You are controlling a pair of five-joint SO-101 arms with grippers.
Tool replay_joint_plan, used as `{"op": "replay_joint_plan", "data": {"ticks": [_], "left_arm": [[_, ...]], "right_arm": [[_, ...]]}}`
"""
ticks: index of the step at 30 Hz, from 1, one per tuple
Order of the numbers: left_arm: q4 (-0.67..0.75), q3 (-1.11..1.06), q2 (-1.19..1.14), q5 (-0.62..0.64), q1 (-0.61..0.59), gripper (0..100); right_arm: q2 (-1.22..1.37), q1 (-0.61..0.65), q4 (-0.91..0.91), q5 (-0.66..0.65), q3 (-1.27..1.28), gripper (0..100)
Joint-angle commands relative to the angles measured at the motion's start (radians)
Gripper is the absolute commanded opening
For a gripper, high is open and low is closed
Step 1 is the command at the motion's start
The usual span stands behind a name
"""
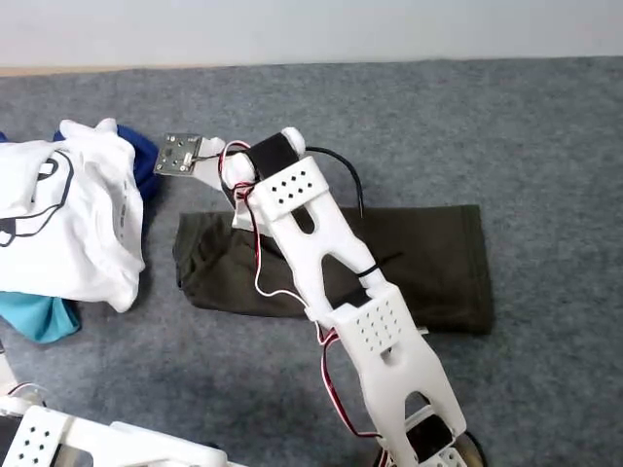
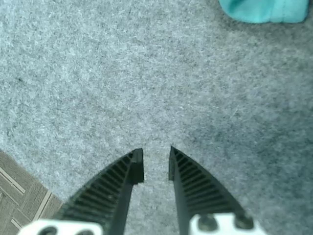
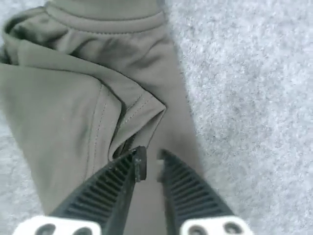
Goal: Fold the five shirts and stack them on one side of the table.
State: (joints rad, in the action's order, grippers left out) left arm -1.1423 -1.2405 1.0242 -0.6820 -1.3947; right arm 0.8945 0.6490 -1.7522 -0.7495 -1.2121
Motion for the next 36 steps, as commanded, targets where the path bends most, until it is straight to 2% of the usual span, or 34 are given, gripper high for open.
{"op": "replay_joint_plan", "data": {"ticks": [1, 7, 11, 22, 29, 36], "left_arm": [[0.02, 0.008, 0.012, -0.005, 0.005, 10], [0.02, 0.005, 0.012, -0.005, 0.005, 10], [0.02, 0.005, 0.012, -0.005, 0.005, 10], [0.02, 0.005, 0.012, -0.005, 0.005, 10], [0.02, 0.005, 0.014, -0.005, 0.005, 10], [0.02, 0.005, 0.014, -0.005, 0.005, 10]], "right_arm": [[-0.165, 0.01, -0.047, 0.046, 0.126, 1.0], [-0.275, 0.01, -0.041, 0.057, 0.479, 0.9], [-0.259, -0.007, -0.024, 0.057, 0.577, 0.9], [-0.107, -0.134, 0.048, 0.051, 0.583, 0.9], [-0.278, -0.058, 0.054, 0.055, 0.583, 0.9], [-0.326, -0.01, 0.22, 0.068, 0.583, 1.0]]}}
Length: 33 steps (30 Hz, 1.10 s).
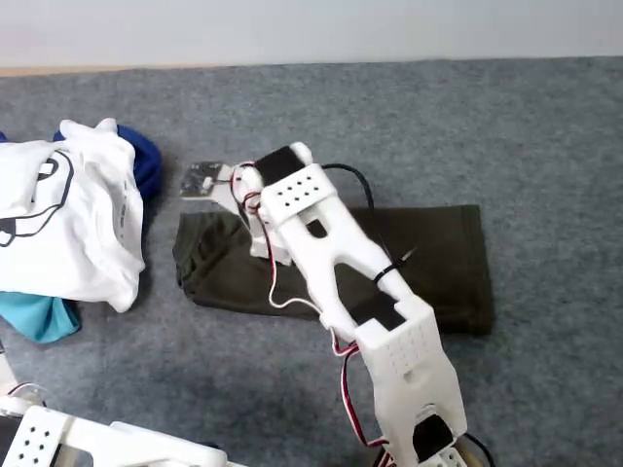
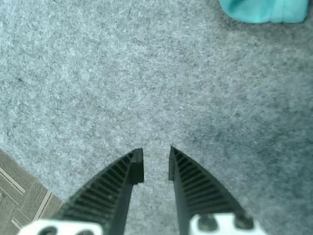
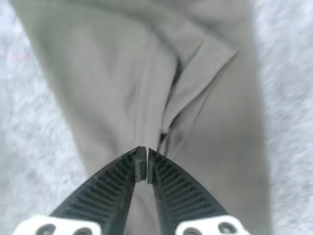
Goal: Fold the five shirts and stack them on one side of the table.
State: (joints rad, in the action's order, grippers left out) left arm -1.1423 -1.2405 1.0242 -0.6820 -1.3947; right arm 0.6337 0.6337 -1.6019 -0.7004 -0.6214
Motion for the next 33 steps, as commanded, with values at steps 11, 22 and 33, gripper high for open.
{"op": "replay_joint_plan", "data": {"ticks": [11, 22, 33], "left_arm": [[0.017, 0.005, 0.014, -0.005, 0.005, 10], [0.015, 0.005, 0.014, -0.005, -0.002, 10], [0.015, 0.01, 0.014, -0.002, -0.003, 10]], "right_arm": [[0.148, -0.002, 0.186, 0.063, -0.008, 1.0], [0.028, -0.007, 0.067, 0.078, -0.152, 1.0], [-0.113, -0.174, -0.194, 0.279, -0.207, 0.9]]}}
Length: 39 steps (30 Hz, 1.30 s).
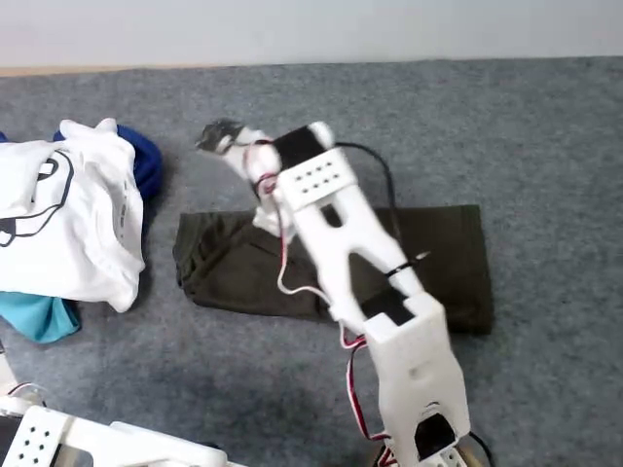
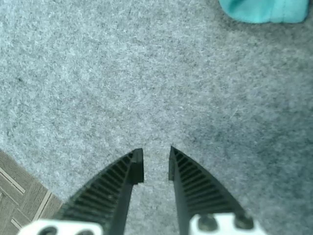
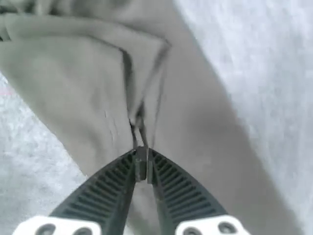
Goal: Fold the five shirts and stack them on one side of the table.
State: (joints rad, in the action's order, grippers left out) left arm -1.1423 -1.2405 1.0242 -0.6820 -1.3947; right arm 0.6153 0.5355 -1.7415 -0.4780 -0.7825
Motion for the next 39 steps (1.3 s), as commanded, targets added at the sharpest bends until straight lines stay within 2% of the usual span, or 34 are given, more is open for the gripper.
{"op": "replay_joint_plan", "data": {"ticks": [1, 4, 9, 17, 22, 29, 39], "left_arm": [[0.015, 0.01, 0.014, -0.002, -0.003, 10], [0.015, 0.01, 0.014, -0.002, -0.003, 10], [0.014, 0.012, 0.014, -0.002, -0.003, 10], [-0.055, 0.007, 0.014, -0.005, 0.003, 10], [-0.057, 0.007, 0.014, -0.005, 0.003, 10], [-0.057, 0.005, 0.014, -0.005, 0.005, 10], [-0.051, 0.005, 0.014, -0.069, 0.005, 10]], "right_arm": [[-0.108, -0.114, -0.056, 0.087, -0.044, 0.9], [-0.168, -0.231, -0.056, 0.187, -0.026, 1.0], [-0.265, -0.397, -0.054, 0.278, 0.109, 2.0], [-0.371, -0.591, -0.051, 0.347, 0.351, 18.4], [-0.349, -0.627, -0.045, 0.356, 0.361, 21.2], [-0.208, -0.662, -0.044, 0.505, 0.358, 34.6], [-0.045, -0.657, 0.059, 0.503, 0.359, 33.5]]}}
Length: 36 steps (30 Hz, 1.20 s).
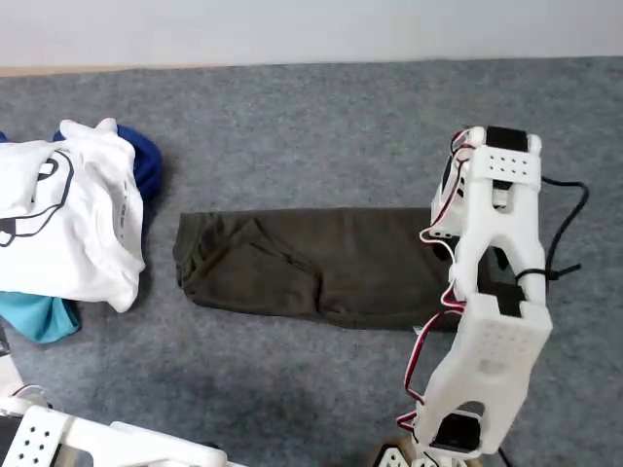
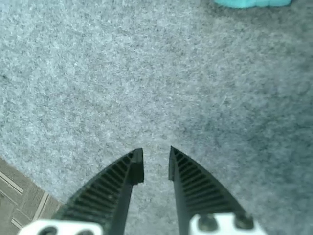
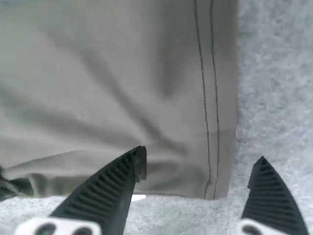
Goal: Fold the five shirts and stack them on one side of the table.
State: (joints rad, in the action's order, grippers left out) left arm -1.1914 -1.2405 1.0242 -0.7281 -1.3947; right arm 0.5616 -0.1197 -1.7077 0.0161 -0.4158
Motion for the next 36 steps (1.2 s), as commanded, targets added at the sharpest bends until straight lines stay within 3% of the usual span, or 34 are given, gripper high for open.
{"op": "replay_joint_plan", "data": {"ticks": [1, 14, 22, 33, 36], "left_arm": [[-0.002, 0.005, 0.014, -0.029, 0.005, 10], [-0.002, 0.005, 0.014, -0.037, 0.005, 10], [-0.002, 0.005, 0.014, -0.037, 0.005, 10], [-0.002, 0.005, 0.014, -0.037, 0.005, 10], [-0.002, 0.007, 0.014, -0.037, 0.005, 10]], "right_arm": [[0.022, -0.002, 0.039, 0.009, -0.008, 33.5], [0.194, -0.004, 0.11, 0.0, -0.011, 29.9], [0.196, -0.007, 0.104, -0.055, -0.012, 3.5], [0.015, -0.09, 0.088, -0.14, -0.008, 0.9], [0.001, -0.156, 0.091, -0.23, -0.011, 0.9]]}}
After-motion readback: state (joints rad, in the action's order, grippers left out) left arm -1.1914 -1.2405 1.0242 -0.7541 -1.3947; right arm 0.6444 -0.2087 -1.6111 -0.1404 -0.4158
